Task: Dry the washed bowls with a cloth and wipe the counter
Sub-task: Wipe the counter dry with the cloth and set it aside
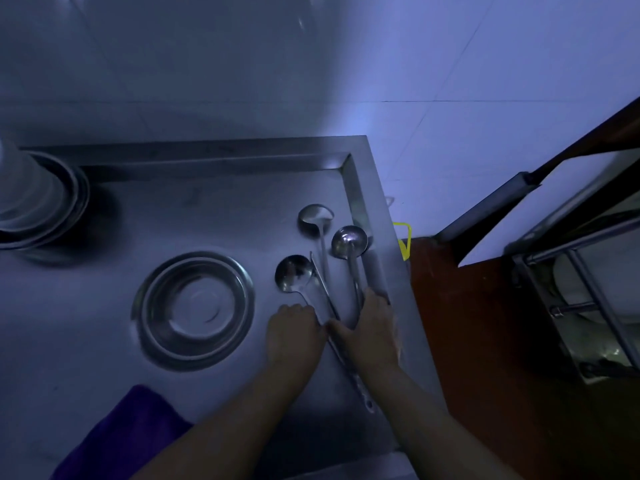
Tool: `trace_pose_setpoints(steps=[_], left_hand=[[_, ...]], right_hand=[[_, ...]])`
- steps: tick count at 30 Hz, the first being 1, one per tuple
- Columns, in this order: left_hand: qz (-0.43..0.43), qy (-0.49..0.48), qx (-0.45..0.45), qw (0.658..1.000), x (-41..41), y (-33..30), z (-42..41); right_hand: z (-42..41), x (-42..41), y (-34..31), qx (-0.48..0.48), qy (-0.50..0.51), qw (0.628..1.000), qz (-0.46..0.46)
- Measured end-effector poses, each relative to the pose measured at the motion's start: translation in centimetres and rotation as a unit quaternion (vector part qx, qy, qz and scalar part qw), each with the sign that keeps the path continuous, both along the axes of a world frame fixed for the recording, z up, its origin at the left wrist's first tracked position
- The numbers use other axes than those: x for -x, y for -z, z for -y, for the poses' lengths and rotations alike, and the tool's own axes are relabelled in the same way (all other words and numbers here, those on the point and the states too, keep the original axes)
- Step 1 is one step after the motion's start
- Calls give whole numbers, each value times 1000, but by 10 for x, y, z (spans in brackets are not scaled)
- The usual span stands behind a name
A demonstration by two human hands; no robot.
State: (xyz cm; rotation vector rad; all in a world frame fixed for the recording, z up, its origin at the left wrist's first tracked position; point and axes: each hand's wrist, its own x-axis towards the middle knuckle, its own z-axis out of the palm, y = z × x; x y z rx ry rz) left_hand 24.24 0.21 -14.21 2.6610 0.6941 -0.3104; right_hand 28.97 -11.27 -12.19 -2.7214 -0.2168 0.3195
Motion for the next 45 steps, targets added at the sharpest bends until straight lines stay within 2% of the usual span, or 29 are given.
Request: trace_pose_setpoints(steps=[4,8,15,18,20,22,27,29,32,36,43,45], left_hand=[[16,-52,-14,998,-21,-1,-14],[21,-62,-27,997,-40,-2,-28],[26,-96,19,995,-48,-5,-32],[78,-123,15,989,-54,-7,-33],[120,-105,9,987,-62,-7,-29],[106,-80,15,991,-73,-6,-24],[23,-95,80,992,-95,-4,-18],[52,-127,139,981,-93,-5,-15],[146,-166,196,955,-84,-12,-7],[165,-103,156,968,-70,-18,7],[43,23,84,995,-73,-6,28],[25,36,92,995,-77,-5,33]], right_hand=[[-4,-5,3,-9,0,1000,12],[-11,-16,4,-45,20,999,19],[-4,-24,-1,-87,46,995,24],[9,-21,-3,-116,69,990,32],[17,-18,-4,-126,87,988,33],[25,-16,-3,-135,107,985,30],[35,-12,-2,-166,134,976,37],[39,-11,-1,-170,137,975,36],[43,-11,-1,-173,143,974,26],[46,-8,-3,-194,150,969,22],[54,-8,-9,-197,177,963,42],[59,-8,-10,-198,189,960,56]])
